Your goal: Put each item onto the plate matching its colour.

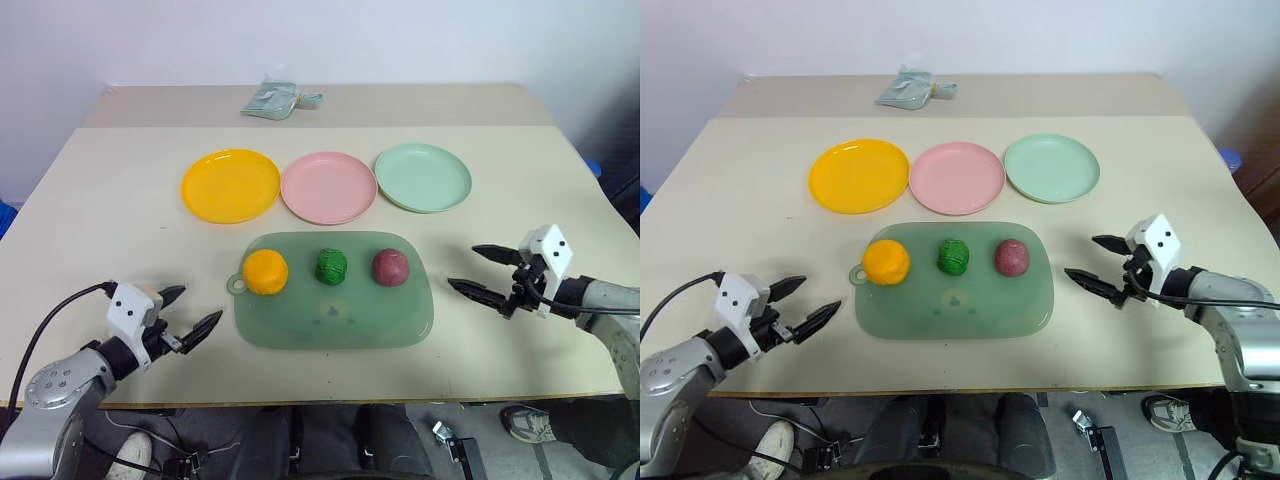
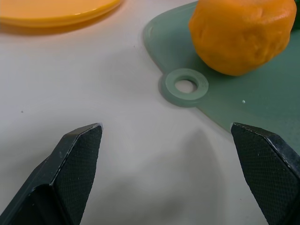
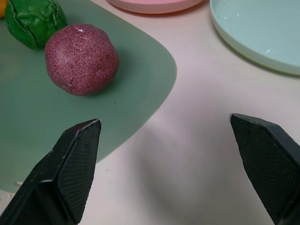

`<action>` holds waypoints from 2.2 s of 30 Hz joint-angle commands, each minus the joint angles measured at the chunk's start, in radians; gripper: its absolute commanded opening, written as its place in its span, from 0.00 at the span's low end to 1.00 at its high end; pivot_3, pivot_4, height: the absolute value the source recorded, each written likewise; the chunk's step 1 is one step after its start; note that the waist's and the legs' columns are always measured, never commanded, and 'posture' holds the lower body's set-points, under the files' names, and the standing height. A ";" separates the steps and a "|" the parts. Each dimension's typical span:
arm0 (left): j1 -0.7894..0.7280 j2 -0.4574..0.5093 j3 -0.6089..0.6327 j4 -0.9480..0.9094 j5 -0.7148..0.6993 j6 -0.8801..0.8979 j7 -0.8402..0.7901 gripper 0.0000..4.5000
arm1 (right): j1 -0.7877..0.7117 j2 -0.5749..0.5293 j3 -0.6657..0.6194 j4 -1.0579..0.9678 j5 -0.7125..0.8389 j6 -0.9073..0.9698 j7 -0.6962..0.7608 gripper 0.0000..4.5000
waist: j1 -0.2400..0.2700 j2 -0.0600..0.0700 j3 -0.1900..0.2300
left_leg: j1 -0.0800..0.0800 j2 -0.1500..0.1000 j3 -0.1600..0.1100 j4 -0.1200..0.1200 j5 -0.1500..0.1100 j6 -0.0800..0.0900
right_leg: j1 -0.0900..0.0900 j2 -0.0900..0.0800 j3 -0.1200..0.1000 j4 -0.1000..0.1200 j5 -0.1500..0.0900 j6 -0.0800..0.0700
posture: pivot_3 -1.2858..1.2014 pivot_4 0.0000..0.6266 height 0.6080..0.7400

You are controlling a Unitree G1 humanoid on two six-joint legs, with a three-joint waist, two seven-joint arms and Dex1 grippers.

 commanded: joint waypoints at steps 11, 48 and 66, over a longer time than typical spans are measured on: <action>-0.073 -0.009 0.025 -0.147 -0.155 0.135 0.038 1.00 | -0.040 0.039 -0.018 0.014 -0.046 -0.071 -0.035 0.99 | 0.001 0.000 0.000 | 0.000 0.000 0.000 0.000 0.000 0.000 | 0.000 0.001 0.000 0.000 0.000 0.000 | 0.52 0.24 1.00; -0.883 -0.151 -0.189 0.645 0.239 -0.020 0.320 0.71 | 0.176 0.144 0.077 -0.558 0.124 0.134 -0.197 1.00 | 0.028 -0.005 -0.001 | -0.001 -0.002 -0.001 0.005 0.001 0.001 | 0.001 0.006 -0.002 0.004 0.000 0.001 | 0.52 0.24 1.00; -0.898 -0.112 -0.154 0.670 0.246 -0.157 0.238 0.99 | -0.155 0.250 0.343 -0.499 -0.008 0.224 -0.346 1.00 | 0.015 -0.008 0.001 | -0.004 -0.001 0.000 0.007 0.001 0.001 | -0.002 0.007 -0.004 0.004 0.000 0.002 | 0.52 0.24 1.00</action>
